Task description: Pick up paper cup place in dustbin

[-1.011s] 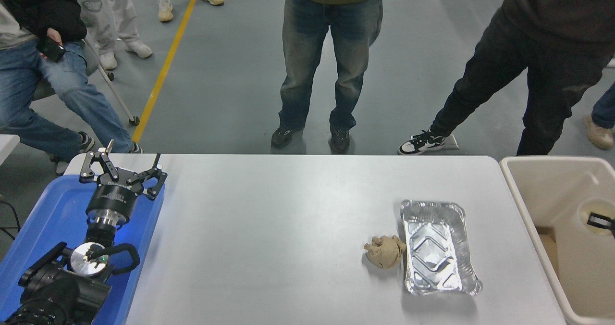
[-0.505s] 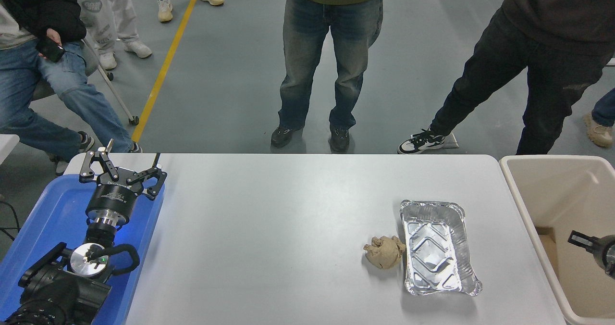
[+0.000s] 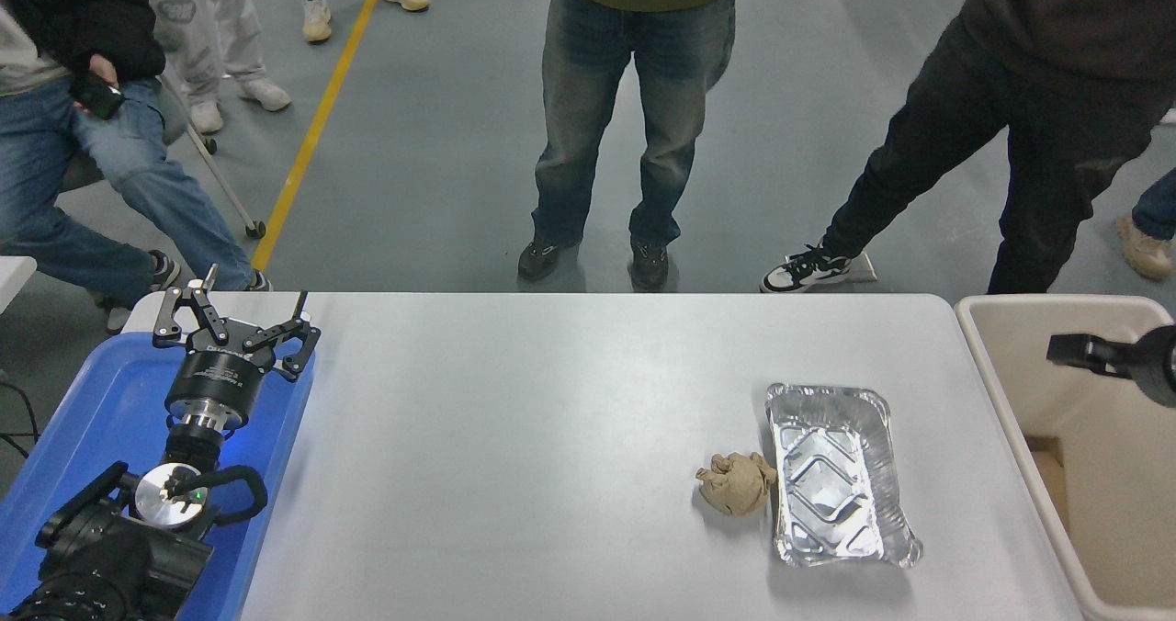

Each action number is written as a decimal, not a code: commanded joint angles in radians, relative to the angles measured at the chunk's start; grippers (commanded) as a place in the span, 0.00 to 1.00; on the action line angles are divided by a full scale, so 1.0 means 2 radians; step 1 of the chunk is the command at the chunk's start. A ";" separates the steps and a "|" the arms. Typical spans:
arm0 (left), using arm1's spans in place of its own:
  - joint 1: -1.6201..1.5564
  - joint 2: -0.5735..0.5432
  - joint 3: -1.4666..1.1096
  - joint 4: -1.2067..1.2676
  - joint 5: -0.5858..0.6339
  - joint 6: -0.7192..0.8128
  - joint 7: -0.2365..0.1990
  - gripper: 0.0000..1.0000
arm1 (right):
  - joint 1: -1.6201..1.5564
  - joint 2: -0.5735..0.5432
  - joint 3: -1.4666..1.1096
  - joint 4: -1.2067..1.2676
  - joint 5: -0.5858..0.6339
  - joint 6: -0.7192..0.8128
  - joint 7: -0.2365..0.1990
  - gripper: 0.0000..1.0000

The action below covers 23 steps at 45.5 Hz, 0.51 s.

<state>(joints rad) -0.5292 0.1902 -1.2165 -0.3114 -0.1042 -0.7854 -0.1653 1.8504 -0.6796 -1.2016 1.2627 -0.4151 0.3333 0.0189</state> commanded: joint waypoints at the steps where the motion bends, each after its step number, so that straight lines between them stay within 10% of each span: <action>1: 0.000 0.000 0.000 0.000 0.000 0.000 0.000 0.99 | 0.191 0.079 -0.041 0.117 0.061 0.158 0.000 1.00; 23: 0.000 0.000 -0.001 0.001 -0.001 0.000 -0.001 0.99 | 0.251 0.278 -0.003 0.133 0.186 0.180 -0.002 1.00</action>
<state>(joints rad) -0.5293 0.1902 -1.2174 -0.3102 -0.1055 -0.7854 -0.1670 2.2850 -0.2708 -1.2375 1.5055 -0.1380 0.6573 0.0161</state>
